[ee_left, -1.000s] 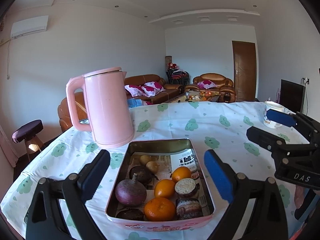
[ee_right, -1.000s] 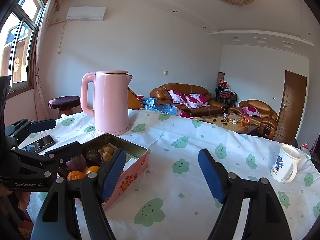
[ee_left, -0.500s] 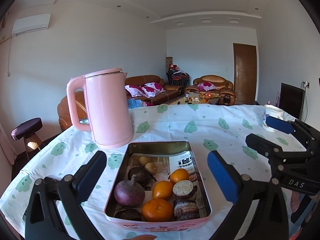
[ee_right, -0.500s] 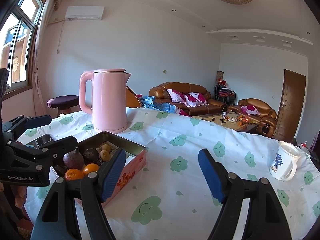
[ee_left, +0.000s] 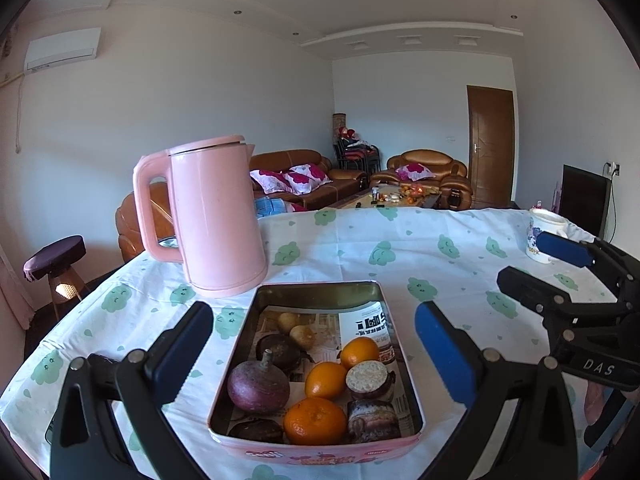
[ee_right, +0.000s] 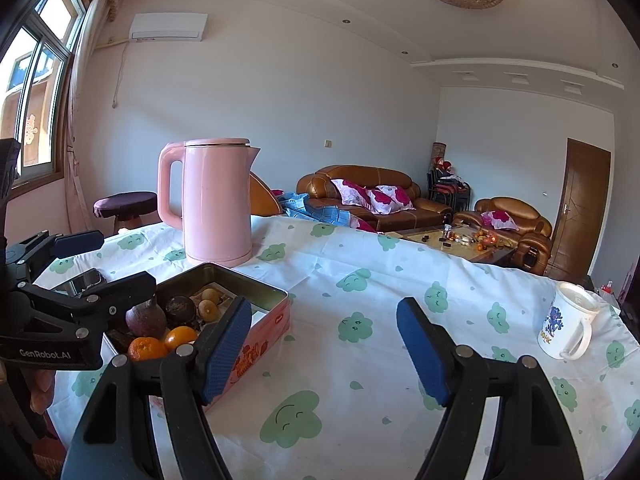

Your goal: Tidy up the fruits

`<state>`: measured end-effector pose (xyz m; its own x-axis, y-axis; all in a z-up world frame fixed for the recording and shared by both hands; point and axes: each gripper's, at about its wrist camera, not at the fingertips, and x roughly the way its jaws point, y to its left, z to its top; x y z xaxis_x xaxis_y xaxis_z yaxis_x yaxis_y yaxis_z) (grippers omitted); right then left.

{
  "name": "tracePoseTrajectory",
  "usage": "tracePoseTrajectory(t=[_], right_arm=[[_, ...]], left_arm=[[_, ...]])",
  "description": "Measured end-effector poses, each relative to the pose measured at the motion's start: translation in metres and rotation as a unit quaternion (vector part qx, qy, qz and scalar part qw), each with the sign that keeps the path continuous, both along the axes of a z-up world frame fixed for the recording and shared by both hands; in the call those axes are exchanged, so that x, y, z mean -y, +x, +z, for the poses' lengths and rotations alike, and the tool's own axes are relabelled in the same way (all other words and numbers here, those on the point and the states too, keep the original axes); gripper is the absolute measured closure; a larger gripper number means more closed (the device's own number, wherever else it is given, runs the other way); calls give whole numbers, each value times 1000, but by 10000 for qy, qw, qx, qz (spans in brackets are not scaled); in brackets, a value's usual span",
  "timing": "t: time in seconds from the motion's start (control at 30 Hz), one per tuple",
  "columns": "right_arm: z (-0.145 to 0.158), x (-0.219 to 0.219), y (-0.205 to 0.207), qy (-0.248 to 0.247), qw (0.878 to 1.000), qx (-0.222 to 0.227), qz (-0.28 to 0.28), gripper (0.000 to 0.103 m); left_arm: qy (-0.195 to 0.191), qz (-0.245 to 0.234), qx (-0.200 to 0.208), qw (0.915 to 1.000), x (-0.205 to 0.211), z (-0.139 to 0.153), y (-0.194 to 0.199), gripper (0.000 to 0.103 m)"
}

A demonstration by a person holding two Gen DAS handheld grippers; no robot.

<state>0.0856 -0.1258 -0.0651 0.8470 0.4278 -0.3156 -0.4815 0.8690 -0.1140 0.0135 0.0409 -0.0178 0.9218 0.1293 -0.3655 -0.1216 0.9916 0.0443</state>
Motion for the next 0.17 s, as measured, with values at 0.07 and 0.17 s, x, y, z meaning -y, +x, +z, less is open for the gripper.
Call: tracePoseTrajectory(t=[0.07,0.17], right_arm=[[0,1,0,-6,10000,-4,5,27],[-1,2,1,-4,10000,-26,-7,27]], left_arm=[[-4,6,16,10000,0,0,-1,0],[-1,-22,23,10000,0,1,-2,0]])
